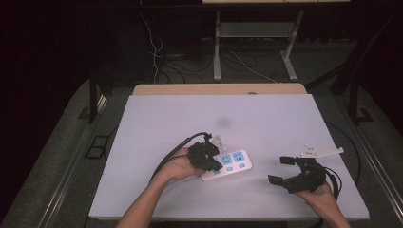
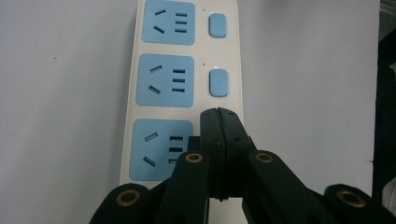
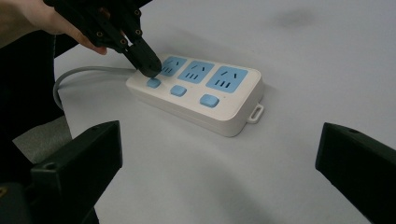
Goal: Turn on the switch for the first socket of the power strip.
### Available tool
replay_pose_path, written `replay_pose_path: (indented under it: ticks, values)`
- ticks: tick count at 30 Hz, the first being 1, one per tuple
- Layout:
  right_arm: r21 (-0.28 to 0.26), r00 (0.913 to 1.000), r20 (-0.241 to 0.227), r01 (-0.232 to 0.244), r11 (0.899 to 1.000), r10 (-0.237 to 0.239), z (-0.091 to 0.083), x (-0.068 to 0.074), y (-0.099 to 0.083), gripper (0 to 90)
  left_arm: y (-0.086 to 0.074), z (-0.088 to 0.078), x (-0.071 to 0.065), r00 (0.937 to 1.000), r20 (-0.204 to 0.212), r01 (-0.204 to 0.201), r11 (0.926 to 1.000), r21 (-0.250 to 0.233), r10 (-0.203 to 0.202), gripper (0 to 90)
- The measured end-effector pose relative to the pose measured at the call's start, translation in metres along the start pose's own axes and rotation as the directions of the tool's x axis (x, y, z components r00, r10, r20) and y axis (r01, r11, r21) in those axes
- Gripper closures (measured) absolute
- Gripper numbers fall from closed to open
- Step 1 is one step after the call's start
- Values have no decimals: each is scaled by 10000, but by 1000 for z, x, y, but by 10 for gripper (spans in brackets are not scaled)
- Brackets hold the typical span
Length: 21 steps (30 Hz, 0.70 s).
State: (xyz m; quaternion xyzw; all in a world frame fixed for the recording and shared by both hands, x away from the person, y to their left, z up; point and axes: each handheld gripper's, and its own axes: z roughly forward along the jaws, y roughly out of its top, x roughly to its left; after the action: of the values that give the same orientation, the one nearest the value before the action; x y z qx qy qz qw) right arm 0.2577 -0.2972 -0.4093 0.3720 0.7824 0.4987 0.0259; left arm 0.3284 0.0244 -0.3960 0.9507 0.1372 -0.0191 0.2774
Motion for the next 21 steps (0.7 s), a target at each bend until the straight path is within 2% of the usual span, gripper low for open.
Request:
replay_pose_path:
  ticks: [3,13,21]
  values:
    - [23,10000,-8,-4,10000,4,0,0,0,3,0,3,0,9999,68,-77,9999,151,76,889]
    - [17,10000,12,30,10000,-30,0,0,0,3,-2,3,3,9996,250,84,9999,114,-87,890]
    - [26,10000,20,20,10000,-20,0,0,0,3,-8,4,3,9991,217,366,9991,-205,-362,893]
